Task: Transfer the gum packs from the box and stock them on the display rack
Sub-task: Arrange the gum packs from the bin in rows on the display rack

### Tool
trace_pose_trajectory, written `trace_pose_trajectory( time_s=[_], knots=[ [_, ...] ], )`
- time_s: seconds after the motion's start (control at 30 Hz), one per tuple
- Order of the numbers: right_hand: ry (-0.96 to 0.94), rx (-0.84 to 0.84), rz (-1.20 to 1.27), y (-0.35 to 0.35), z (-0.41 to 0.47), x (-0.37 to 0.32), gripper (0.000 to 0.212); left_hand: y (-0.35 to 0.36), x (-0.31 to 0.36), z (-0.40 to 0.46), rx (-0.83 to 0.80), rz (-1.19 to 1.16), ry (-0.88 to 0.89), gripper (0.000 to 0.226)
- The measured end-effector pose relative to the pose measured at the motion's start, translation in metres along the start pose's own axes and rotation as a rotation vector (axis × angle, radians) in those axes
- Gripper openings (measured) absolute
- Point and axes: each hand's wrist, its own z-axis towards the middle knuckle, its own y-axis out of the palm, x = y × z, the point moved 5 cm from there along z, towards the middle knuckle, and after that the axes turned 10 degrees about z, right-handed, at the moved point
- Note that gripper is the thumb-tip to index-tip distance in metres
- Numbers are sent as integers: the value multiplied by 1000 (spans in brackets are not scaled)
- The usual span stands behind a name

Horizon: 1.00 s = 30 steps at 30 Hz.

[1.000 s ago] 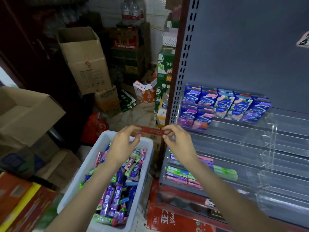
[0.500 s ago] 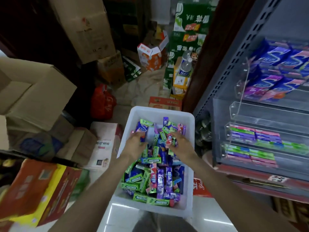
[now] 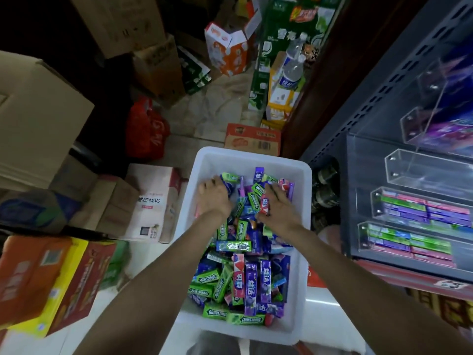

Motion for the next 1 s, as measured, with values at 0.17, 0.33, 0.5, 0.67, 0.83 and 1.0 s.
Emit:
trace_pose_trajectory(
  time_s=[0.17,0.33,0.5,0.67,0.83,1.0],
  knots=[
    [-21,-7,0,-1,3,1,85,7,-6,3,34,-7,70,45],
    [-29,-31,34,-2,6,3,83,1,-13,10,70,-95,94,41],
    [-57,-7,29,-4,10,3,70,2,-14,1,154,-298,99,31],
    [-187,75,-76,-17,18,-14,48,-13,-27,-14,283,-702,64,32],
    [-217,-137,-200,0,27,-34,58,-18,-41,-19,247,-824,-21,27],
    [-312,-149,-68,15,23,-47,50,-17,-52,-28,261,-855,-52,32]
  ],
)
